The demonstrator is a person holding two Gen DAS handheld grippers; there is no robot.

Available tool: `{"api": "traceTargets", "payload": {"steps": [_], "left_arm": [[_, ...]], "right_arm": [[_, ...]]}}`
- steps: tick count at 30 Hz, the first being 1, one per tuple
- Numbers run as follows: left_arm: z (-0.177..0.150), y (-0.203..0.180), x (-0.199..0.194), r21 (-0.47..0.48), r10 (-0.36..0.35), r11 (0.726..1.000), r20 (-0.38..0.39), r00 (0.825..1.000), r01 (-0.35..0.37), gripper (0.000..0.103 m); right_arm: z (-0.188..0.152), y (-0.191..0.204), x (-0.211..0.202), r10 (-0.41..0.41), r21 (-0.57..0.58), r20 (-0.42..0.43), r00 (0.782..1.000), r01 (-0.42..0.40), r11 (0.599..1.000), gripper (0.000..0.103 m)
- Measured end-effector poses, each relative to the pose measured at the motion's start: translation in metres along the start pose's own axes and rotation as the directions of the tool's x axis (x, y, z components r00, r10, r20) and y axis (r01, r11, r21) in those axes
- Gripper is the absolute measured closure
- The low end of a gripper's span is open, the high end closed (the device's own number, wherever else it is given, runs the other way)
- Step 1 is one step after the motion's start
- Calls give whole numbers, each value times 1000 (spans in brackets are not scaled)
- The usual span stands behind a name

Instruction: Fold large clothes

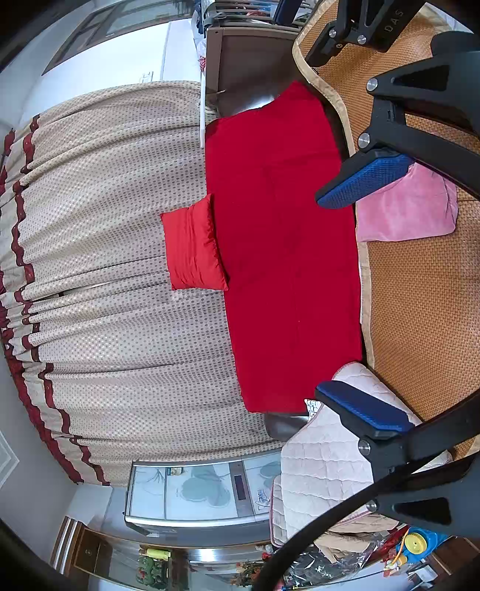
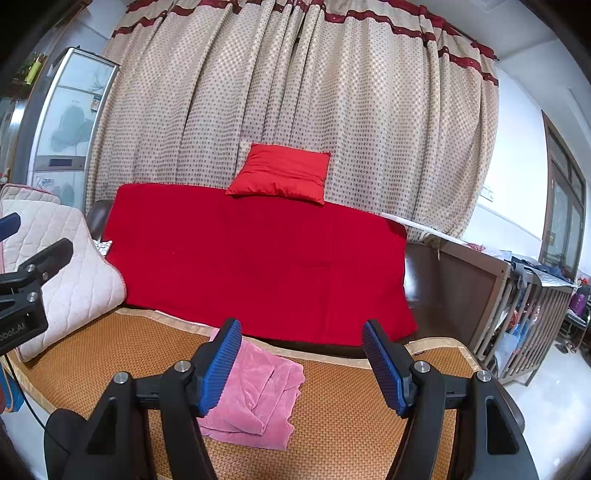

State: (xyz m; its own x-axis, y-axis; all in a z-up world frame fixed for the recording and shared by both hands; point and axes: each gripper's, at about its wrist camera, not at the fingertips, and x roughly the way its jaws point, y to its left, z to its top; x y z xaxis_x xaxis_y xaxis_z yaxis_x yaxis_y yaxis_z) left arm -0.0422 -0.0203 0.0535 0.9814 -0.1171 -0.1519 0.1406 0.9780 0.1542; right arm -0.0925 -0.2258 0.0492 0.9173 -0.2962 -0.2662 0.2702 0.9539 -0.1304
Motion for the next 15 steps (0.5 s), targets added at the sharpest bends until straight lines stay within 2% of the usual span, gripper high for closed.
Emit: {"api": "traceTargets", "payload": {"steps": [15], "left_arm": [[2, -2, -5, -5, 1, 1000, 10, 1000, -1, 9]], "right_arm": [[3, 3, -6, -16, -17, 23, 1000, 17, 1000, 31]]}}
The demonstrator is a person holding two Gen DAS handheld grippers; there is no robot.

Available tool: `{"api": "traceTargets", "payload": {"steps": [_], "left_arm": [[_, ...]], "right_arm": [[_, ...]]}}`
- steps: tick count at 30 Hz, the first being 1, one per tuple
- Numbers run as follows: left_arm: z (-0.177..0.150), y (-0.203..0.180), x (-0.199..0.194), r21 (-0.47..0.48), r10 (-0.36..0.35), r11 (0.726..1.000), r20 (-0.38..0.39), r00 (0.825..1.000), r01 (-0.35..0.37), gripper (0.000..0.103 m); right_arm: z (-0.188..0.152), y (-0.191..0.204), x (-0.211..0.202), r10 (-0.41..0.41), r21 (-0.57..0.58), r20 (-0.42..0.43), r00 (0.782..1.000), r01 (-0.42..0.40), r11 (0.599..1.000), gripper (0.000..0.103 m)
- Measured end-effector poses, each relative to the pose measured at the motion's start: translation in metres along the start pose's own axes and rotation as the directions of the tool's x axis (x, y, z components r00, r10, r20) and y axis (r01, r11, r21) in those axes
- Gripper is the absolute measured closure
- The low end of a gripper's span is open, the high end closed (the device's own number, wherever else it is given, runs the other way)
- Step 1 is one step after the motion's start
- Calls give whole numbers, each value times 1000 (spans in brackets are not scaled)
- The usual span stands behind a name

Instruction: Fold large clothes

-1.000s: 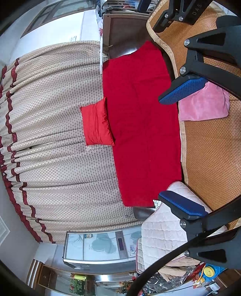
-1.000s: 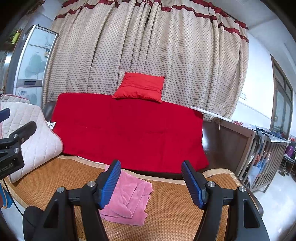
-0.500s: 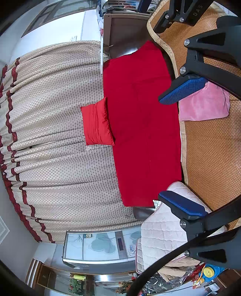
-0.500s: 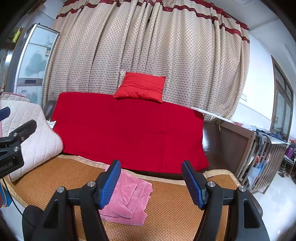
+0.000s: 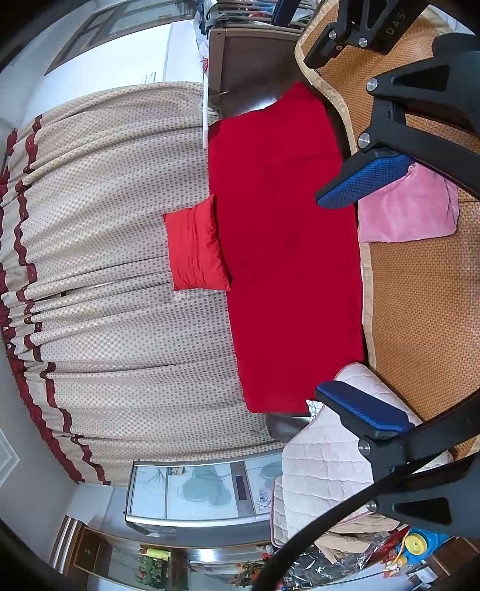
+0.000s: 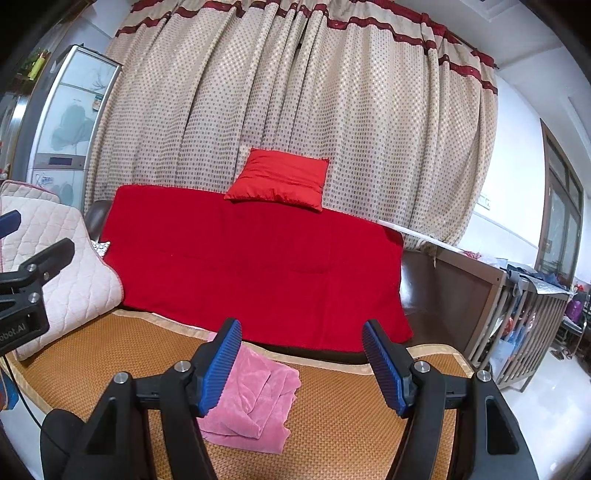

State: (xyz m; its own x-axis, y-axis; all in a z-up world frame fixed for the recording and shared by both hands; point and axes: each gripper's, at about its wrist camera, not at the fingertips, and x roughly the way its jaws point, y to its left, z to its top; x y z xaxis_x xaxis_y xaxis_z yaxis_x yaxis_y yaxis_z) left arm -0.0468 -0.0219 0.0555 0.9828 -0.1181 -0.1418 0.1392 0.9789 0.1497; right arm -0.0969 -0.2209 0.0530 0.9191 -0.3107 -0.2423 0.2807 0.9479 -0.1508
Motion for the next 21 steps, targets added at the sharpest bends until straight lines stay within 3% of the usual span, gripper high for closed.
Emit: {"api": "traceTargets", "payload": {"steps": [21], "left_arm": [[-1, -3, -5, -3, -4, 1000, 9, 1000, 4, 9]], "right_arm": [[-1, 1, 1, 6, -1, -6, 1000, -6, 1000, 31]]}}
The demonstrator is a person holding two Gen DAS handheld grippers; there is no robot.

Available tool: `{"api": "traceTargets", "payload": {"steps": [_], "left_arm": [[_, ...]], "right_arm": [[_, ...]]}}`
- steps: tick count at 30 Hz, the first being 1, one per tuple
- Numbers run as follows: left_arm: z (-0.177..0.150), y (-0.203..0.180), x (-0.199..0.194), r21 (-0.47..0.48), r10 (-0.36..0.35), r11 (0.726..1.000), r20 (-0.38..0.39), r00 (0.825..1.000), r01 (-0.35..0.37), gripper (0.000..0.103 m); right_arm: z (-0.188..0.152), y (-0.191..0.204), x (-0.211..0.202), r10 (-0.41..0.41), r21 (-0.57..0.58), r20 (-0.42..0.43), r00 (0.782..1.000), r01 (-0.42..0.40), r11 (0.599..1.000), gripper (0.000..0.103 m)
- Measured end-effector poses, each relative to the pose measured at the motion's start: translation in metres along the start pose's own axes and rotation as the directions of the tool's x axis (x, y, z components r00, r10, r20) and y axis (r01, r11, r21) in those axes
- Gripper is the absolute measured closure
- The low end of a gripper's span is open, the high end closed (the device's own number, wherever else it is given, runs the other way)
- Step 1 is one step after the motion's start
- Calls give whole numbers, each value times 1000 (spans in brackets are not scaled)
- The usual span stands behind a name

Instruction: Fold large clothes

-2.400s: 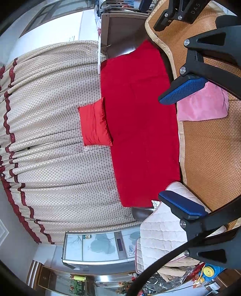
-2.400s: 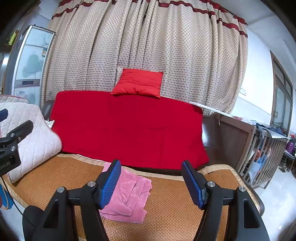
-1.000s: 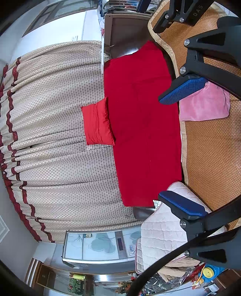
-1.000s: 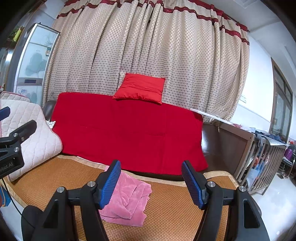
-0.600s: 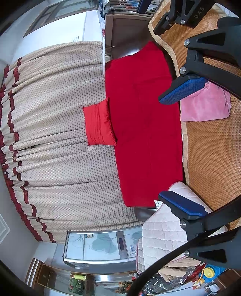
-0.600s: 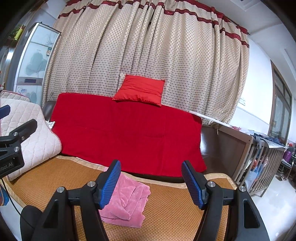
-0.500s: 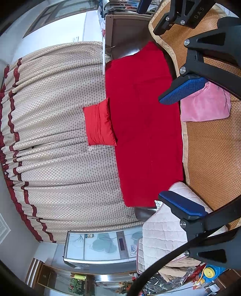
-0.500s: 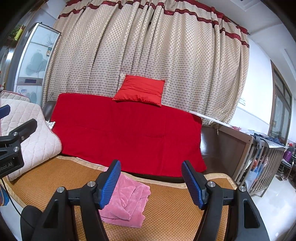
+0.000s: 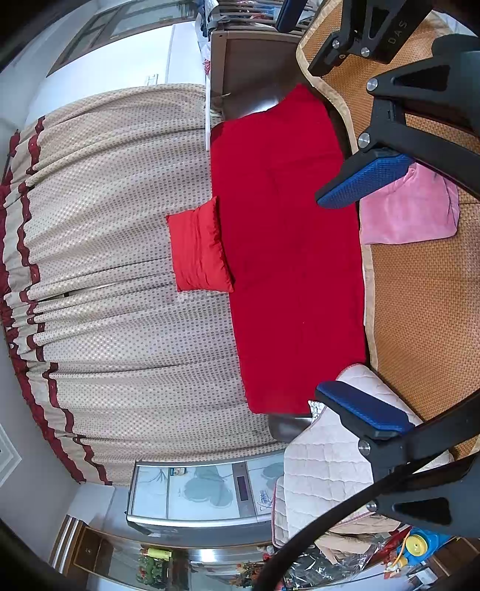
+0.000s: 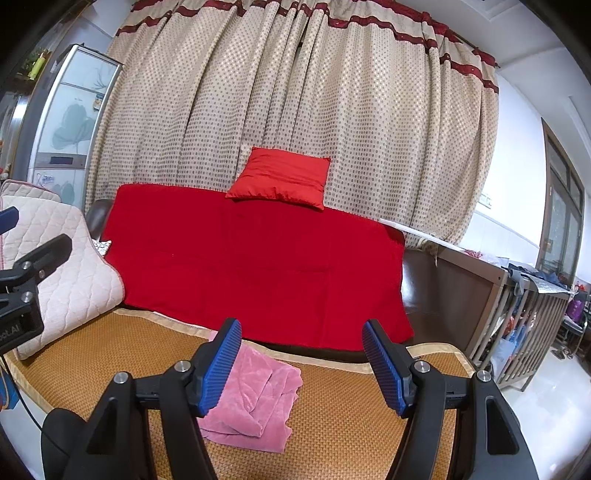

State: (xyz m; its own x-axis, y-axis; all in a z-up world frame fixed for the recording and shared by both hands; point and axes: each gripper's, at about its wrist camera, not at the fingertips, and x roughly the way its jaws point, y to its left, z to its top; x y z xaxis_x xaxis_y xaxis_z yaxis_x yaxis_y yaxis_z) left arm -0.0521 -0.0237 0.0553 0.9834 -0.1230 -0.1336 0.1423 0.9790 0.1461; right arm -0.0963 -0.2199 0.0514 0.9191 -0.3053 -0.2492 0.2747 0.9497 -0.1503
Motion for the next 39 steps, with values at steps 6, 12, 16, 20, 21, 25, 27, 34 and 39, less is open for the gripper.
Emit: {"api": "traceTargets", "payload": {"steps": [6, 12, 16, 20, 21, 25, 27, 34, 39], "left_arm": [[-1, -1, 0, 1, -3, 1000, -1, 1000, 3, 9], [-2, -1, 0, 1, -6, 1000, -1, 1000, 6, 9], [-2, -3, -1, -3, -11, 1000, -1, 1000, 11, 9], [-2, -6, -2, 0, -11, 1000, -2, 1000, 11, 9], [-2, -5, -1, -1, -12, 1000, -1, 1000, 12, 9], [-1, -5, -1, -13, -9, 1000, -1, 1000, 9, 9], [-1, -4, 0, -19, -13, 1000, -4, 1000, 13, 8], [-2, -5, -3, -24, -7, 1000, 8, 1000, 7, 0], [-1, -8, -2, -15, -8, 1000, 11, 1000, 8, 0]], "right_arm": [[-1, -3, 6, -1, 4, -11, 1000, 1, 1000, 31], [-2, -7, 7, -3, 20, -16, 1000, 3, 1000, 31], [-5, -13, 9, -10, 38, -23, 1000, 10, 999, 31], [-8, -22, 13, -26, 56, -36, 999, 28, 998, 31], [-9, -25, 14, -33, 60, -38, 999, 36, 998, 31], [-12, -32, 13, -52, 70, -36, 998, 55, 996, 31], [-11, -36, 12, -60, 74, -37, 998, 63, 995, 31], [-12, -51, 10, -91, 105, -36, 995, 94, 990, 31], [-10, -56, 10, -95, 112, -33, 995, 98, 989, 31]]}}
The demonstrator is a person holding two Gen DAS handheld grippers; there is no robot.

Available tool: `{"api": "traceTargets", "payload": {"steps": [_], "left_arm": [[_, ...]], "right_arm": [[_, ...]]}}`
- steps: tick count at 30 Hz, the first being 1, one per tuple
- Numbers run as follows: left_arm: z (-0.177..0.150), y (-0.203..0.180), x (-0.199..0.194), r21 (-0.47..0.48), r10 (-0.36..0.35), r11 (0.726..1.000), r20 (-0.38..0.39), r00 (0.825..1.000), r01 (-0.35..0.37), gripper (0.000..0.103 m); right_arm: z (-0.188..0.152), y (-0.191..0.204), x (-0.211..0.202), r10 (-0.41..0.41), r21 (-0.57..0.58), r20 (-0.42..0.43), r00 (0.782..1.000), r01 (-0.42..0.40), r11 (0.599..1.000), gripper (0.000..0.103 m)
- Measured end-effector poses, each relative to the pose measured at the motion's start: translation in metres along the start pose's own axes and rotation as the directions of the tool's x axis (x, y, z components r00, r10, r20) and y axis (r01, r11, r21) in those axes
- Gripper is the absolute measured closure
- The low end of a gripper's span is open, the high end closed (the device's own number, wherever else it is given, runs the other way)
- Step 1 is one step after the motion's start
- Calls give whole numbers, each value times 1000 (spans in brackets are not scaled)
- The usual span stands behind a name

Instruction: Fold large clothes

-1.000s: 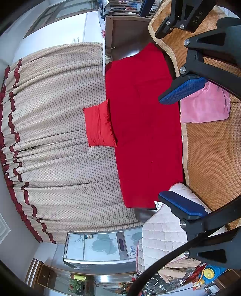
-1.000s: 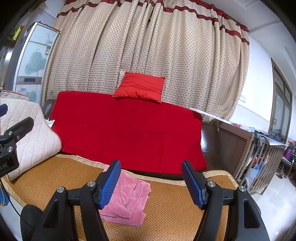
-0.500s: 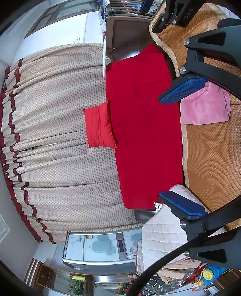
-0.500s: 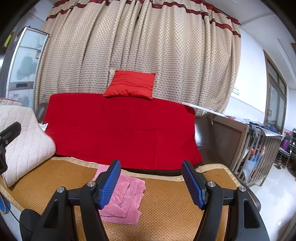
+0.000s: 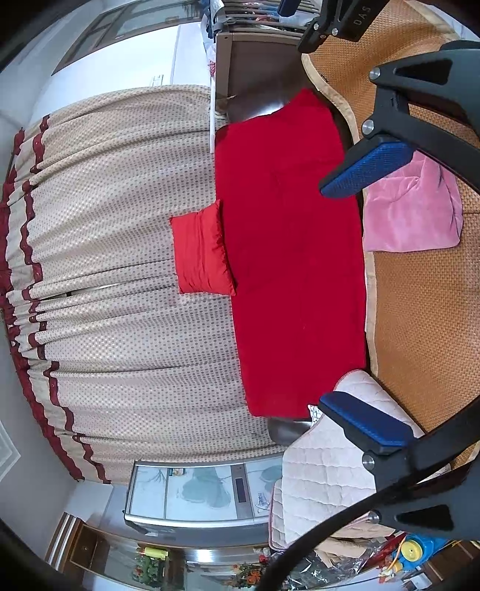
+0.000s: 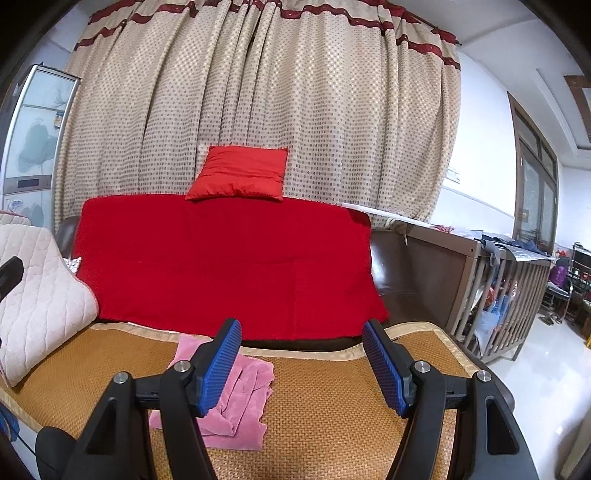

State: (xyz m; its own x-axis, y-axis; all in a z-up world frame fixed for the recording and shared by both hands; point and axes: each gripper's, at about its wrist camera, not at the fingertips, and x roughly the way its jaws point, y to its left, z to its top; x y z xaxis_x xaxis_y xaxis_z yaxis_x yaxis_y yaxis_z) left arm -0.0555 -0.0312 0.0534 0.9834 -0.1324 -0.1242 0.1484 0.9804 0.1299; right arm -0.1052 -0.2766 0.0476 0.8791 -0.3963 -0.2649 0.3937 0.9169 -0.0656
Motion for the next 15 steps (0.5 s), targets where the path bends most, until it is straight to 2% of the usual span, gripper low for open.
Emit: {"api": "traceTargets", "payload": {"steps": [8, 15], "left_arm": [[-1, -3, 1, 5, -3, 1000, 1, 1000, 3, 0], [-10, -2, 16, -8, -66, 998, -53, 996, 66, 0]], "right_arm": [[0, -1, -2, -4, 4, 5, 1000, 4, 1000, 31], [-1, 1, 6, 5, -8, -19, 1000, -5, 1000, 31]]}}
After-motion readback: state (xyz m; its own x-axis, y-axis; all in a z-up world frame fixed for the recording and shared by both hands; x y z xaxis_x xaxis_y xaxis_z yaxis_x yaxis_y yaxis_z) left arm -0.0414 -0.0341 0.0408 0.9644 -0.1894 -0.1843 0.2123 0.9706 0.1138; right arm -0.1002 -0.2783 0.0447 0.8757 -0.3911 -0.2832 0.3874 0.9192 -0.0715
